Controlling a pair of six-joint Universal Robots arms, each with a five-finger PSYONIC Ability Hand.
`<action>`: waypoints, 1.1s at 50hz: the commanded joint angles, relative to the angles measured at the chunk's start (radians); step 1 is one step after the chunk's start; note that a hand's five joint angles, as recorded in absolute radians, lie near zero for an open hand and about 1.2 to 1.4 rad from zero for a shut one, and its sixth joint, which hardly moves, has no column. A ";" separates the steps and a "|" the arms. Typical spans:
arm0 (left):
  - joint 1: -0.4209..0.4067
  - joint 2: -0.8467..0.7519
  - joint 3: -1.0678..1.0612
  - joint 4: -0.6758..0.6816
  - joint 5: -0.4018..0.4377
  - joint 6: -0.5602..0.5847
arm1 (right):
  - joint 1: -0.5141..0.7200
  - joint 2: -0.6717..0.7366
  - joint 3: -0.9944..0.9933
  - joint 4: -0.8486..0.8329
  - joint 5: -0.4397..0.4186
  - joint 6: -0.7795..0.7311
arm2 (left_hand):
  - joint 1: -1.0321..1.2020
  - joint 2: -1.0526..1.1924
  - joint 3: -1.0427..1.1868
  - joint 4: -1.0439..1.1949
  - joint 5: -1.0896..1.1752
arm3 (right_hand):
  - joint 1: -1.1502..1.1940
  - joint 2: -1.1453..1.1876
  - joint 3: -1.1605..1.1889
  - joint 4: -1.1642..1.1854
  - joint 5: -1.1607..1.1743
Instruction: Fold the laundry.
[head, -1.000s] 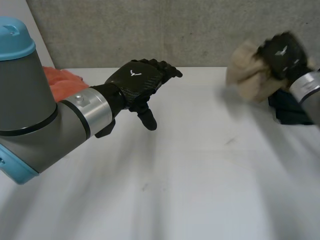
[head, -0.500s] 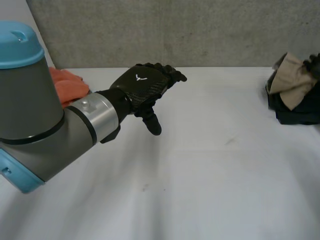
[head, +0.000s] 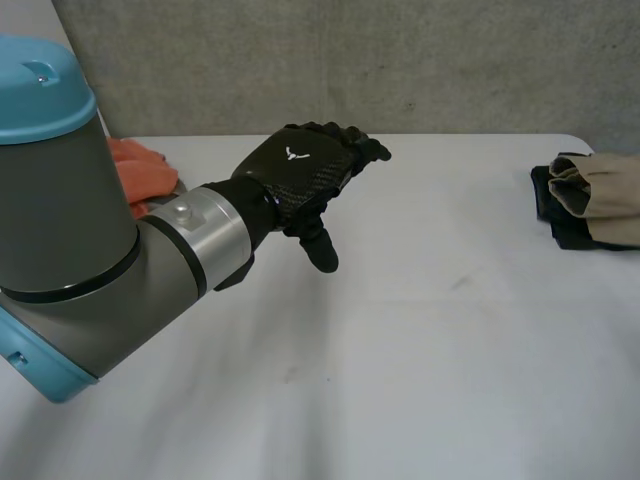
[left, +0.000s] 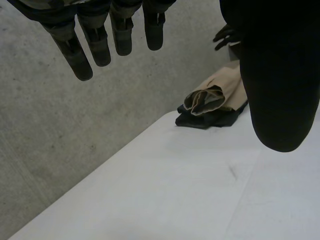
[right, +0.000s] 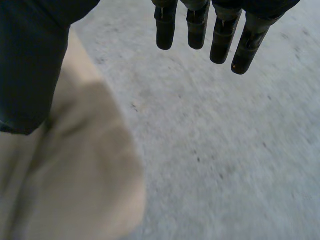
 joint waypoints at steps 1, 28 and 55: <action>0.006 0.001 -0.007 0.000 0.002 -0.003 | -0.073 -0.122 0.051 0.218 0.115 0.082 | -0.013 -0.026 -0.024 -0.027 -0.044 | -0.028 -0.048 -0.032 -0.058 -0.064; 0.077 0.092 -0.015 0.001 0.008 -0.004 | 0.530 -0.472 0.095 0.651 0.807 -0.013 | -0.013 -0.026 -0.024 -0.027 -0.044 | -0.028 -0.048 -0.032 -0.058 -0.064; 0.687 -0.445 0.175 0.409 0.073 0.302 | 0.992 -0.439 0.546 0.534 0.945 -0.099 | -0.013 -0.026 -0.024 -0.027 -0.044 | -0.028 -0.048 -0.032 -0.058 -0.064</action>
